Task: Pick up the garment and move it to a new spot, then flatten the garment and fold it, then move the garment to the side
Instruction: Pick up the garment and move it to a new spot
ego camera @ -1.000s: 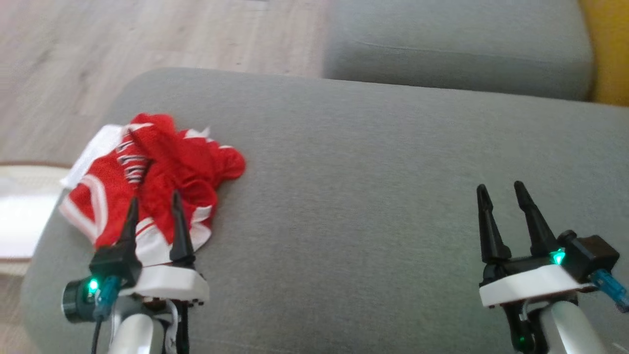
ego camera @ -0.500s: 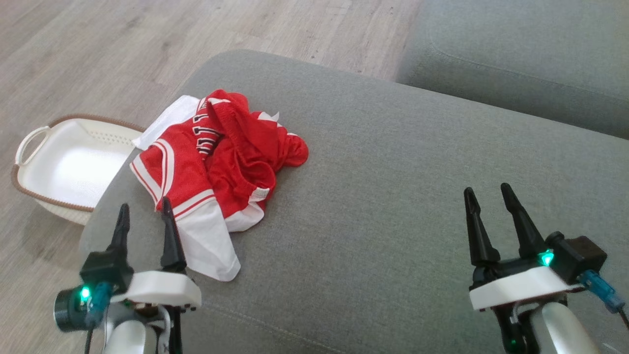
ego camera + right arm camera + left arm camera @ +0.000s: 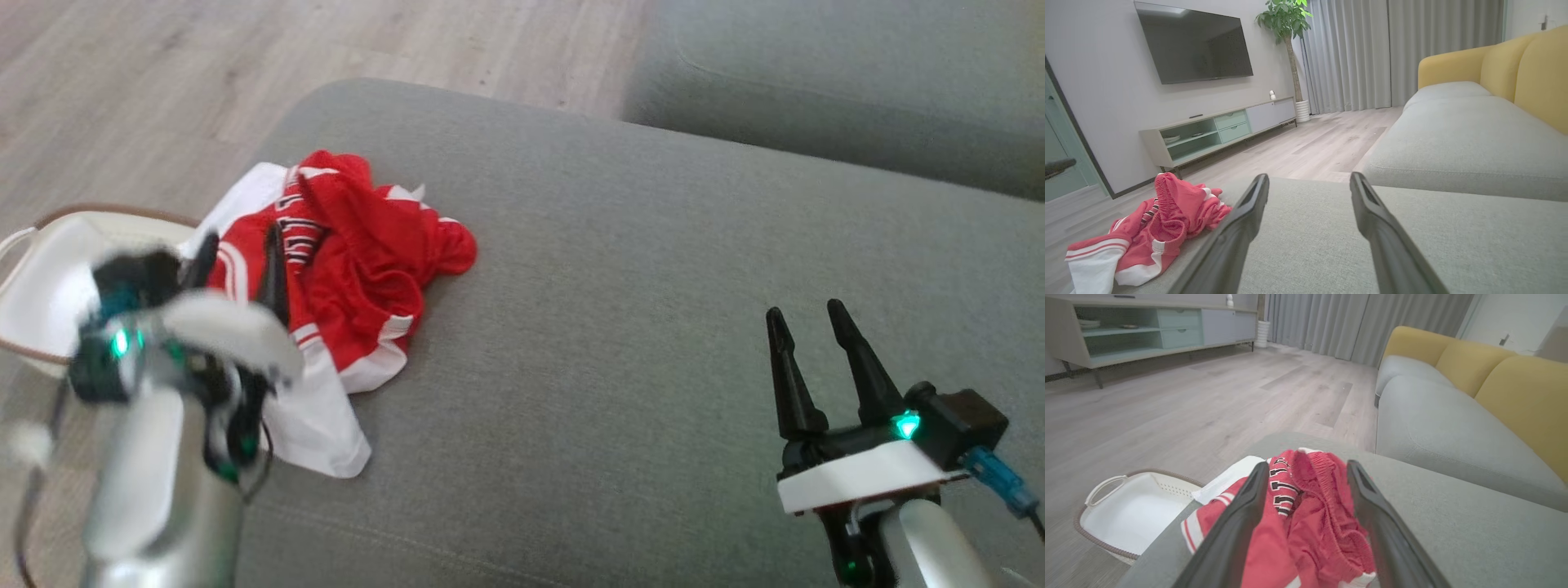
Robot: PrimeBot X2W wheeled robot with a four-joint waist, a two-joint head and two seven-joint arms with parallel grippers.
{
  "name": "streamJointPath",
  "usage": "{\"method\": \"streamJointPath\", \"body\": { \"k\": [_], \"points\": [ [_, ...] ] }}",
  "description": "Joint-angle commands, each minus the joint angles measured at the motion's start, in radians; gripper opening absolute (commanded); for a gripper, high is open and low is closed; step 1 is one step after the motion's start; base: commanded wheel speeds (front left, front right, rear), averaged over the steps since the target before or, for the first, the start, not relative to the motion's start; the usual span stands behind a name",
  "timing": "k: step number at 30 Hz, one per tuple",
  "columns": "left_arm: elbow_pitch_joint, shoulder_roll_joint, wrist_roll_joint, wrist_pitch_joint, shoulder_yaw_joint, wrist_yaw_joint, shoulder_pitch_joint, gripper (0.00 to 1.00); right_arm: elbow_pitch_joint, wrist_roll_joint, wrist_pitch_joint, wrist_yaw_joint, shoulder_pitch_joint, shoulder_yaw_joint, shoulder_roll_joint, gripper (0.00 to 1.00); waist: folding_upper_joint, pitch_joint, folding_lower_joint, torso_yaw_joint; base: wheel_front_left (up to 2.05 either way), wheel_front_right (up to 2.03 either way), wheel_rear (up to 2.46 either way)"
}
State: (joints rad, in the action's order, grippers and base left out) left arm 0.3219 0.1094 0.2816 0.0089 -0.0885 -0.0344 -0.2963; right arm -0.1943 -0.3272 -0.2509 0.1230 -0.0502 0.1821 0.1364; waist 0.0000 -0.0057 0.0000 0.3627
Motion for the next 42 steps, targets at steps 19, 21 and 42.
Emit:
{"method": "streamJointPath", "body": {
  "k": [19,21,42],
  "points": [
    [0.488,0.168,0.136,0.413,0.121,0.001,-0.421,1.00,0.070,-0.056,-0.011,0.008,-0.124,0.046,0.080,1.00,0.0000,0.163,0.0000,-0.276,0.00,0.00,0.00],
    [0.529,0.180,0.143,0.409,0.127,0.007,-0.438,1.00,0.072,-0.060,-0.011,0.008,-0.128,0.046,0.084,1.00,0.0000,0.170,0.0000,-0.291,0.00,0.00,0.00],
    [0.480,0.151,0.048,0.402,-0.099,0.149,-0.585,0.00,0.030,-0.051,-0.011,0.008,-0.080,0.039,0.026,1.00,0.0000,0.007,0.0000,-0.358,0.00,0.00,0.00]
  ]
}}
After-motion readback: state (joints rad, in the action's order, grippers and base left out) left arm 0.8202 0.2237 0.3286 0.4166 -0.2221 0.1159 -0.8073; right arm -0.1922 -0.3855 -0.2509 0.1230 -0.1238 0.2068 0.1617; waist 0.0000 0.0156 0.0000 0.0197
